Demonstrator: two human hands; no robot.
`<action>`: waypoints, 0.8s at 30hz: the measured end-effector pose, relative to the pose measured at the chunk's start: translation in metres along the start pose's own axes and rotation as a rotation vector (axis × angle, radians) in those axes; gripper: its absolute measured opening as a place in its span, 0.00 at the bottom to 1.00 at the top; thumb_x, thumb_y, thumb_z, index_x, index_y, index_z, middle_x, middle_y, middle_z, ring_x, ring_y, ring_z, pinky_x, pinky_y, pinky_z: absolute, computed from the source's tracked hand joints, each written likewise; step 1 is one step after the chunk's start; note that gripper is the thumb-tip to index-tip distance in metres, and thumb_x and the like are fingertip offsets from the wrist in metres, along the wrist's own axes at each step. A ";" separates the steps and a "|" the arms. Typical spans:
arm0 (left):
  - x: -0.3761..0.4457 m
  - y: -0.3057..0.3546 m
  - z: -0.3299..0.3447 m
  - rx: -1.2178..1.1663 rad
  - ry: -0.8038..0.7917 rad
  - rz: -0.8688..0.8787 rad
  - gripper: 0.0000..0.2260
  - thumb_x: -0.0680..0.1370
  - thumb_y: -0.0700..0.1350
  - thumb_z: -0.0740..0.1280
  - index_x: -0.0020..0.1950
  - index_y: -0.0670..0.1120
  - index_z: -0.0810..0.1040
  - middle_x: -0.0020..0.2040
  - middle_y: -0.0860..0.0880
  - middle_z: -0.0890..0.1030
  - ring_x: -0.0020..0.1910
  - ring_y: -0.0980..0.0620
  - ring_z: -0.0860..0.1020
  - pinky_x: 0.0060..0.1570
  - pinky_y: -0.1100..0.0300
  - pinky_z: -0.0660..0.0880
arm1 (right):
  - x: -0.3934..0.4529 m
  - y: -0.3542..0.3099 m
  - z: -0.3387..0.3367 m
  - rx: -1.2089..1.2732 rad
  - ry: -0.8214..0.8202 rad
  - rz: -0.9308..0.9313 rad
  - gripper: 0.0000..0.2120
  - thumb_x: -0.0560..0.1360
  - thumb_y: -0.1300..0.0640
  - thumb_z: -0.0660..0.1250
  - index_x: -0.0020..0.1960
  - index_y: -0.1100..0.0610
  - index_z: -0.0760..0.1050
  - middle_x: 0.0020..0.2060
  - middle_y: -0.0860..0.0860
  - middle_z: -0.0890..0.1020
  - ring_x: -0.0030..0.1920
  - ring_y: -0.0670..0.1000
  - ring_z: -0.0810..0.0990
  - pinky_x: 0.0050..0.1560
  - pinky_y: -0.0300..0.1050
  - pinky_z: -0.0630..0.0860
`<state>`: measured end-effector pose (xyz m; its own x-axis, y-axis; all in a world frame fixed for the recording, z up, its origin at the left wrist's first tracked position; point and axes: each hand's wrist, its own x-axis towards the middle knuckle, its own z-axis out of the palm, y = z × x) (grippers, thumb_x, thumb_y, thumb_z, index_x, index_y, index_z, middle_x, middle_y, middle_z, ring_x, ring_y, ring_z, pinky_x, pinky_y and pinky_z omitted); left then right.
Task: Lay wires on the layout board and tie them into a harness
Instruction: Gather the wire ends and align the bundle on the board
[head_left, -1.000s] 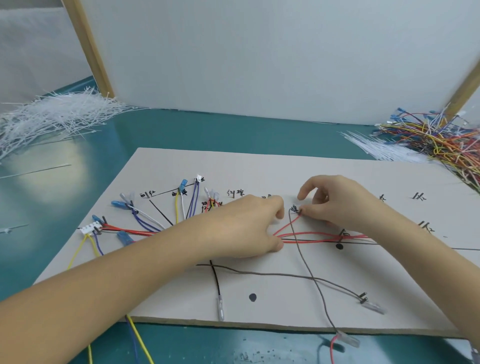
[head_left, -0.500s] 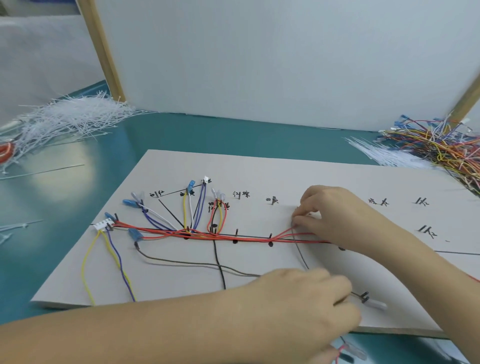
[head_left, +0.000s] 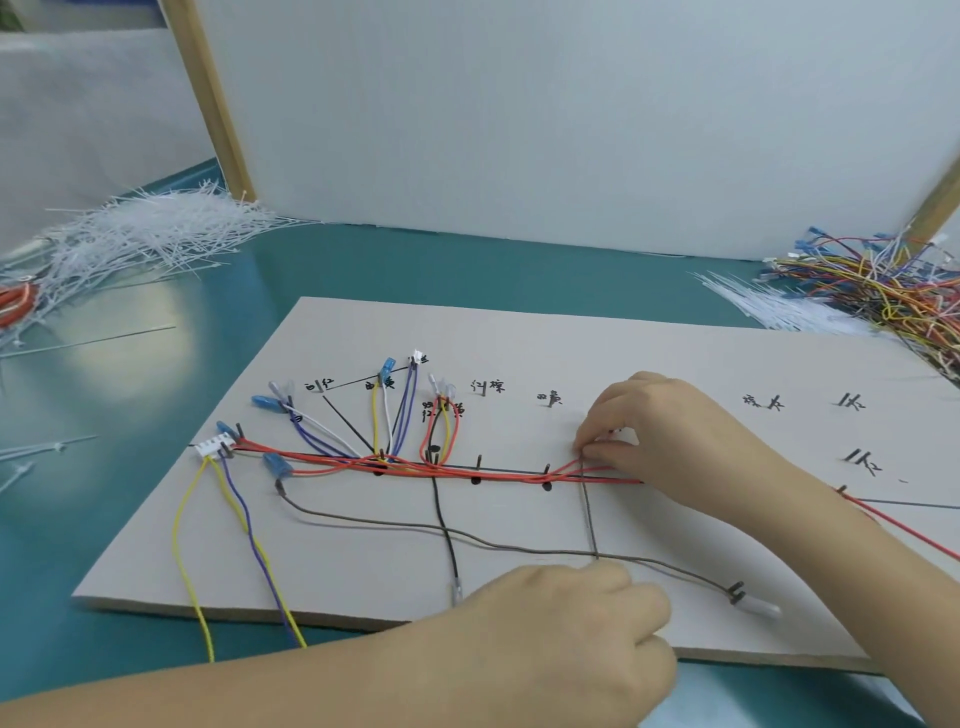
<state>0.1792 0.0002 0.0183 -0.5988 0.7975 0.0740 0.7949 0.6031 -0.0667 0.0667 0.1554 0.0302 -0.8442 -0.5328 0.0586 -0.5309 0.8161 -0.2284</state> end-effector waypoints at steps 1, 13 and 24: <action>-0.004 -0.003 -0.003 -0.042 0.017 0.001 0.06 0.69 0.48 0.57 0.34 0.51 0.71 0.35 0.57 0.73 0.32 0.58 0.71 0.22 0.68 0.64 | -0.002 0.000 0.000 -0.007 0.000 -0.005 0.05 0.75 0.54 0.67 0.48 0.48 0.82 0.46 0.42 0.81 0.50 0.47 0.72 0.52 0.43 0.70; -0.056 -0.077 -0.019 -1.002 0.465 -0.541 0.10 0.60 0.56 0.70 0.36 0.52 0.81 0.40 0.55 0.78 0.37 0.58 0.77 0.39 0.67 0.75 | -0.011 -0.019 0.003 0.160 -0.039 -0.086 0.07 0.75 0.53 0.66 0.49 0.50 0.83 0.43 0.44 0.82 0.39 0.42 0.75 0.45 0.35 0.70; -0.050 -0.098 -0.028 -1.262 0.390 -0.710 0.02 0.65 0.43 0.71 0.34 0.49 0.83 0.26 0.47 0.78 0.24 0.56 0.76 0.26 0.66 0.74 | -0.009 -0.021 0.014 0.146 0.078 -0.004 0.03 0.74 0.58 0.68 0.45 0.51 0.79 0.36 0.43 0.79 0.36 0.44 0.73 0.43 0.40 0.71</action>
<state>0.1339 -0.0995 0.0489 -0.9844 0.1758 -0.0115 0.0382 0.2771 0.9601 0.0863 0.1394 0.0209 -0.8485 -0.5119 0.1340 -0.5224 0.7700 -0.3663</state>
